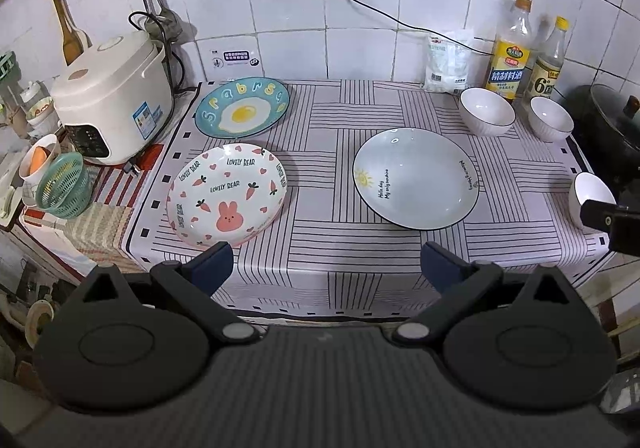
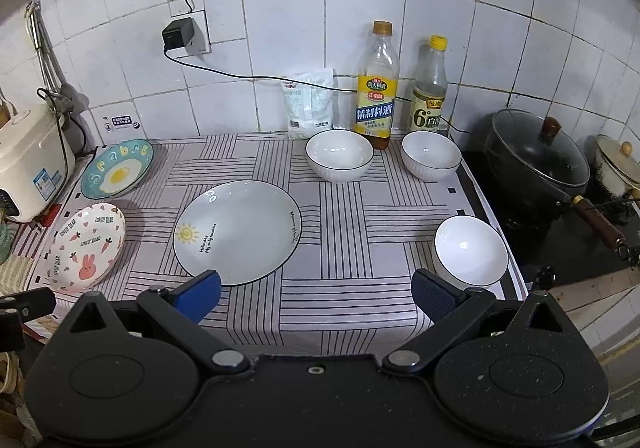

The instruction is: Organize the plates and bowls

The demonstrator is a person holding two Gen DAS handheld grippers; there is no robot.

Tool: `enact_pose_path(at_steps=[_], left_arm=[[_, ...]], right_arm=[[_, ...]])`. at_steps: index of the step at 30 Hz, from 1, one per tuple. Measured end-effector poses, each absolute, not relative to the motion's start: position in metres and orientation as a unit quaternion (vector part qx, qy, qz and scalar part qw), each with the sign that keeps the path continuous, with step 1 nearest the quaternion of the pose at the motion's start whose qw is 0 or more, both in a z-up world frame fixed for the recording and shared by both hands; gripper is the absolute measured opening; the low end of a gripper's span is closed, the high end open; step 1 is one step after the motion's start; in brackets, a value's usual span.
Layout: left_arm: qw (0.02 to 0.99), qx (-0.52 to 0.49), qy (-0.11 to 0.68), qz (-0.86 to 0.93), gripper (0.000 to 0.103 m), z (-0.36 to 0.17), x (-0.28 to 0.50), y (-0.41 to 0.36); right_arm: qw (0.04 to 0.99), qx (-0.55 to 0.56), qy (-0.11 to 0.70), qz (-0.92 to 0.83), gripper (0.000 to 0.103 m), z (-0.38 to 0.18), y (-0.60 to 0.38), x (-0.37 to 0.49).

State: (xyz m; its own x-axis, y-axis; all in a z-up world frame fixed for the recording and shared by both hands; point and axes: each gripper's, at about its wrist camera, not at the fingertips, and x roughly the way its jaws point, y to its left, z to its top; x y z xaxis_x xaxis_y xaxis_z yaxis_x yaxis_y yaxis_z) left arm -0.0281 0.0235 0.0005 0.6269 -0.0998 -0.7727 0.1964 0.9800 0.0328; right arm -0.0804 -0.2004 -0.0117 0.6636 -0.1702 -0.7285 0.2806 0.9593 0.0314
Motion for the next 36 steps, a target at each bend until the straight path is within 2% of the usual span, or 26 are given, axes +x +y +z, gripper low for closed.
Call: enact_pose_path(at_steps=[17,28,33,36], left_arm=[[0.895,0.065,0.434,-0.079,0.101,-0.006,-0.02,0.016],[0.89,0.06,0.445,-0.083,0.101,-0.029,0.01,-0.002],[0.904,0.037,0.417,-0.083,0.101,-0.051,0.032,-0.004],[0.921,0.03,0.38,-0.081,0.101,-0.059,0.042,-0.008]], right_arm=[[0.917,0.081,0.374,-0.117,0.103,-0.014,-0.209,-0.079],[0.943,0.041,0.322,-0.074,0.103,-0.028,-0.211,-0.066],[0.966,0.03,0.258,-0.011,0.103,-0.051,-0.217,-0.052],[0.966,0.032,0.255,0.015,0.103,-0.064,-0.226,-0.03]])
